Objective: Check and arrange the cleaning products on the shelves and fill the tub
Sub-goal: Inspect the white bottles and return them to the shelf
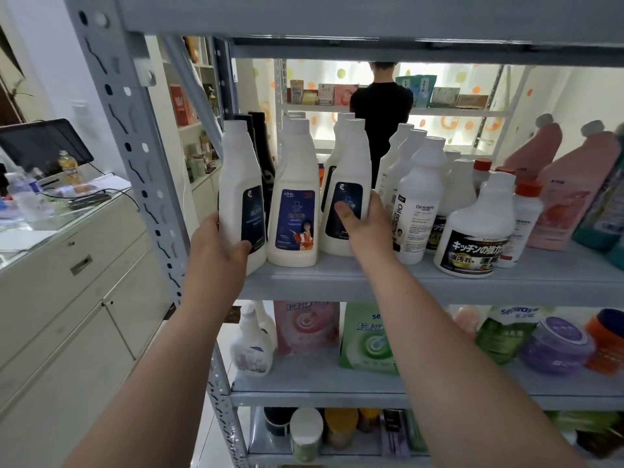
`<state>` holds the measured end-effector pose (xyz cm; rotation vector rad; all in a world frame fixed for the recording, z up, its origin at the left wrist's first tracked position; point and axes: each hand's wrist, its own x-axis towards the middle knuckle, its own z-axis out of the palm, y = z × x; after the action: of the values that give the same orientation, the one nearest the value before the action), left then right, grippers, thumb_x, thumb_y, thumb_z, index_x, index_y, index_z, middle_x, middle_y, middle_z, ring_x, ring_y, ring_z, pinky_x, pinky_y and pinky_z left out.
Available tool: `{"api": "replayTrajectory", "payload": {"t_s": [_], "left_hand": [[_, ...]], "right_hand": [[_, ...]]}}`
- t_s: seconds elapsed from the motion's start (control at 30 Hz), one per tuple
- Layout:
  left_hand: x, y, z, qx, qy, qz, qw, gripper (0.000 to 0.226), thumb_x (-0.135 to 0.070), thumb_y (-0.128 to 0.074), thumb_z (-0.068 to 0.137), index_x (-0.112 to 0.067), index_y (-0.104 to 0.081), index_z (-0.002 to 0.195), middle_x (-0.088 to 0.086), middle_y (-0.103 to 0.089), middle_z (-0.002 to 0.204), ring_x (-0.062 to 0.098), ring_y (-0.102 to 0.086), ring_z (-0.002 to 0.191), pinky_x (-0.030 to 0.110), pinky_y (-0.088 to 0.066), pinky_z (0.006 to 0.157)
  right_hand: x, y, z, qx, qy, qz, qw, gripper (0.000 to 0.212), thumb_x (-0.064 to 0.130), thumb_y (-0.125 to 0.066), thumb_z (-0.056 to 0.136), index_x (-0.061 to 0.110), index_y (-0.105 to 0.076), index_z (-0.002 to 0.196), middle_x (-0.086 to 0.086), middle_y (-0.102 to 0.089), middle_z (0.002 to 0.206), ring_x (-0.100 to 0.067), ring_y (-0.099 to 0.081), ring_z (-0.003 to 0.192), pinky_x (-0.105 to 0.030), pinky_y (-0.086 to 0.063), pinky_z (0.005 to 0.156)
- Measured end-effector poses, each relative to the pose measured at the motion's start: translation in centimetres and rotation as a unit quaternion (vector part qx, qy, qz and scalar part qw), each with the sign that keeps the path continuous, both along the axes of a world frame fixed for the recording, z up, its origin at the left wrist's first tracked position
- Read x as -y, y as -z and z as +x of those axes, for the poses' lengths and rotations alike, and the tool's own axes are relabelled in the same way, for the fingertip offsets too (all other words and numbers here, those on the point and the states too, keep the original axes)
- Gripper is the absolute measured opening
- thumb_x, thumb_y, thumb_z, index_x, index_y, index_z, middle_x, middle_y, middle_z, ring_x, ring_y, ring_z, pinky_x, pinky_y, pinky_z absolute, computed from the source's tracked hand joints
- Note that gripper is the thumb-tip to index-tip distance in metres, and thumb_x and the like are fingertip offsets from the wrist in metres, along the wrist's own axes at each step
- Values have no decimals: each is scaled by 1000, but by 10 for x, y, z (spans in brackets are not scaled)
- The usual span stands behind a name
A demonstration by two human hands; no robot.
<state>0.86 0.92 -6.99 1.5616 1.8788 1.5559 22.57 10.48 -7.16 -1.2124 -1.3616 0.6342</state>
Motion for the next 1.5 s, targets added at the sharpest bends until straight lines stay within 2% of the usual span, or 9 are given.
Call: {"api": "replayTrajectory", "payload": {"t_s": [0.1,0.23,0.37,0.53,0.63,0.73,1.1,1.33,1.5], "left_hand": [[5,7,-8,0,7,12,1000,32,-14,-67,93,-24,-50,119,-1,-59,115,24,-59,107,40,-51,85],[28,17,-10,47,42,32,998,45,-8,-64,95,-24,-51,135,-5,-65,121,10,-66,103,13,-53,72],[44,27,6,60,121,34,990,50,-2,-62,95,-31,-51,134,-6,-70,116,11,-70,104,40,-60,81],[40,23,47,37,183,33,982,56,1,-63,94,-38,-48,132,-11,-71,114,2,-68,103,16,-54,81],[30,21,68,36,200,33,979,50,-16,-63,91,-38,-49,133,-6,-70,118,10,-67,108,33,-56,90],[18,18,87,31,206,40,977,57,-25,-61,84,-33,-47,139,-2,-64,127,18,-62,118,47,-53,100],[-21,22,133,76,225,28,971,59,-10,-61,94,-28,-44,147,-5,-59,136,16,-57,125,46,-49,108],[-32,21,142,-57,185,85,977,89,12,-47,91,-33,-17,161,-2,-35,155,15,-32,143,17,-26,115],[-40,38,153,-340,93,243,904,69,0,-50,89,-29,-43,151,18,-19,162,46,-19,150,62,-25,119]], "right_hand": [[-5,-3,-3,12,3,-2,1000,44,47,-69,92,34,-54,131,4,-64,117,-16,-60,108,-34,-53,92],[-5,-7,-1,24,-6,-2,1000,46,31,-64,101,26,-49,144,15,-60,114,1,-54,96,-6,-38,73],[9,1,1,73,-7,-35,997,42,23,-61,103,20,-49,143,6,-61,123,-8,-49,107,-25,-41,93],[43,17,18,285,-27,-67,956,45,23,-51,105,20,-44,149,-8,-54,138,-25,-52,125,-43,-46,107],[64,37,37,427,-18,-34,903,42,34,-43,104,14,-58,138,-14,-61,127,-34,-57,119,-43,-50,97],[85,60,57,442,18,61,895,40,30,-47,98,6,-70,120,-14,-68,111,-35,-63,99,-44,-55,87],[97,70,97,433,79,111,891,38,21,-66,89,11,-67,126,-6,-63,118,-29,-56,117,-48,-45,106],[101,67,95,404,93,58,908,44,35,-57,95,14,-61,133,-9,-52,129,-27,-48,125,-38,-39,112],[99,65,87,324,112,48,938,59,30,-62,97,12,-40,149,-13,-35,155,-32,-38,142,-46,-40,116]]}}
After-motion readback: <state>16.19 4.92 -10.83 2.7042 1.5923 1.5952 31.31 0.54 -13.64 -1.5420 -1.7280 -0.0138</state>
